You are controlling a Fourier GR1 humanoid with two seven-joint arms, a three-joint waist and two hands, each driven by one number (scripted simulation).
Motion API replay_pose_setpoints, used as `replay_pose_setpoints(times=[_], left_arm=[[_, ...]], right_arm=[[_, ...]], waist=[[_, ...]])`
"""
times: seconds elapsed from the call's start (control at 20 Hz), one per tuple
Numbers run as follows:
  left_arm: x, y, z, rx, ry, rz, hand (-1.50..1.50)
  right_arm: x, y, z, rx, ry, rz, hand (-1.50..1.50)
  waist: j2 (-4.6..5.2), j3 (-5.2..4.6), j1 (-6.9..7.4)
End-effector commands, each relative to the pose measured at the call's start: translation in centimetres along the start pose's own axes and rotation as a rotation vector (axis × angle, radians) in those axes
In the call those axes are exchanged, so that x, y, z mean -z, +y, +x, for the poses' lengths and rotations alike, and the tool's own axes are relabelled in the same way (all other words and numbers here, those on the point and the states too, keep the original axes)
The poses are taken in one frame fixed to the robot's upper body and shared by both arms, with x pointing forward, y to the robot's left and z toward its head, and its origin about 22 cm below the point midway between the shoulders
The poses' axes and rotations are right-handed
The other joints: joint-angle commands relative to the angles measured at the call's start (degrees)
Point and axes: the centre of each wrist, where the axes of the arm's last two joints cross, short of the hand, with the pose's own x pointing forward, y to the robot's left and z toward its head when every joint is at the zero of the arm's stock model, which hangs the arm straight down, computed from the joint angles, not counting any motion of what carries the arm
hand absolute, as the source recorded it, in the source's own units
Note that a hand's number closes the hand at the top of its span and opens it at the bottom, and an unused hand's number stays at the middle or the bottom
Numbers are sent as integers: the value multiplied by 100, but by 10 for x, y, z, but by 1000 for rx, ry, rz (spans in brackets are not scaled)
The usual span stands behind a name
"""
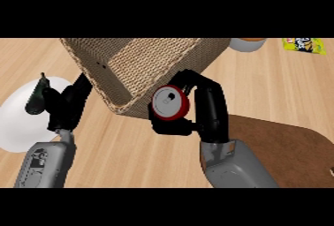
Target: Pick the can from the cutting board and place it in the basket
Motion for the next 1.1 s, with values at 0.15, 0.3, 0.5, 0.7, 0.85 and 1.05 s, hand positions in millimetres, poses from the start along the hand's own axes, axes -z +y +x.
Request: replay_pose_setpoints(times=[0.15,0.3,0.5,0.7,0.85,1.05], left_arm=[[6,-2,5,6,-6,-9,0],[7,-3,3,13,-2,-10,0],[10,-2,5,15,2,5,0],[12,-5,4,7,8,7,0],[13,2,4,10,14,22,0],[10,5,-2,7,24,24,0]], right_arm=[[13,20,36,88,-71,-217,150],[16,31,45,102,-54,-247,150],[32,33,60,156,-47,-343,150],[52,32,77,195,-46,-422,150],[68,33,90,180,-20,-445,150],[93,31,108,160,22,-498,150]], waist=[[-78,-61,-15],[-73,-76,-95],[-90,-66,-150],[-96,-68,-237],[-103,-79,-245],[-100,-82,-316]])
